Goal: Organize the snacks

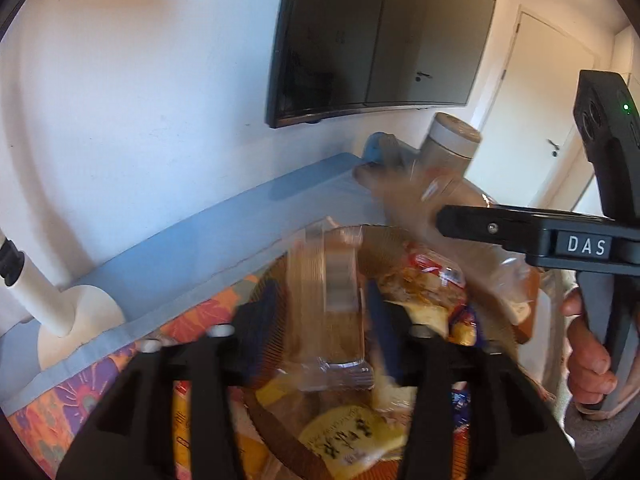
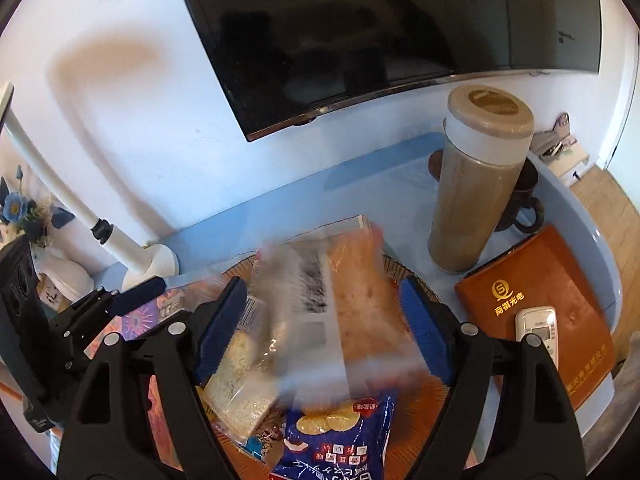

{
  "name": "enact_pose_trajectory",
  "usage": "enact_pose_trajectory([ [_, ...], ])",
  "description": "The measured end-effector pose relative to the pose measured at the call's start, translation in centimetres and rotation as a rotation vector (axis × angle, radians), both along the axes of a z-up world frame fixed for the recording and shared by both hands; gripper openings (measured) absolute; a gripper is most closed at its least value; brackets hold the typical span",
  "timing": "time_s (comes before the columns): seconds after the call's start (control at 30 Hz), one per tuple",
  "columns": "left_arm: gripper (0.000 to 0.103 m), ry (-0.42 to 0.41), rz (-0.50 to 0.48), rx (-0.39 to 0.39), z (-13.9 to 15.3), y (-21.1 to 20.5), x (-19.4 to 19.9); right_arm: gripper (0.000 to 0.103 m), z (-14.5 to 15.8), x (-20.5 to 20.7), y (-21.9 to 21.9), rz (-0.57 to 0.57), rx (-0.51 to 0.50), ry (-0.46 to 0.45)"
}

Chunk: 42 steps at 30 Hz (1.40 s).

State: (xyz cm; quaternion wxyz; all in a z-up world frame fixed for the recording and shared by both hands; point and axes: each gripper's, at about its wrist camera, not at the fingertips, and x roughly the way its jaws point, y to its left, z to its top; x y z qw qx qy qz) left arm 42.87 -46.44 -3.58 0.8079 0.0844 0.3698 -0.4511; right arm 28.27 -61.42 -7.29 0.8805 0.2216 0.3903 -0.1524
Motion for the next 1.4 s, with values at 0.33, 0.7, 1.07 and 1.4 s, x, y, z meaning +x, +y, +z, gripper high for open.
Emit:
enact_pose_trajectory([
  [0.33,0.066,-0.020,0.031,-0.078,3.4,6.3,-2.0,0.080,3.3,-4.5,4.3,0.060,-0.023,-0.056],
  [0.7,0.083,-0.184,0.158,-0.081,7.5,19.1,-9.3,0.086,5.0,-8.5,16.0,0.271,-0.076,-0.112],
  [1.07,0.086,0.000,0.369,0.059,-4.8,30.0,-8.9,0.099,-7.5,-8.6,32.0,0.523,-0.328,-0.022],
  [1.4,0.084,0.112,0.575,0.058,-11.3,34.7,-6.3,0.100,-12.6,-5.7,31.0,0.511,-0.198,0.021],
])
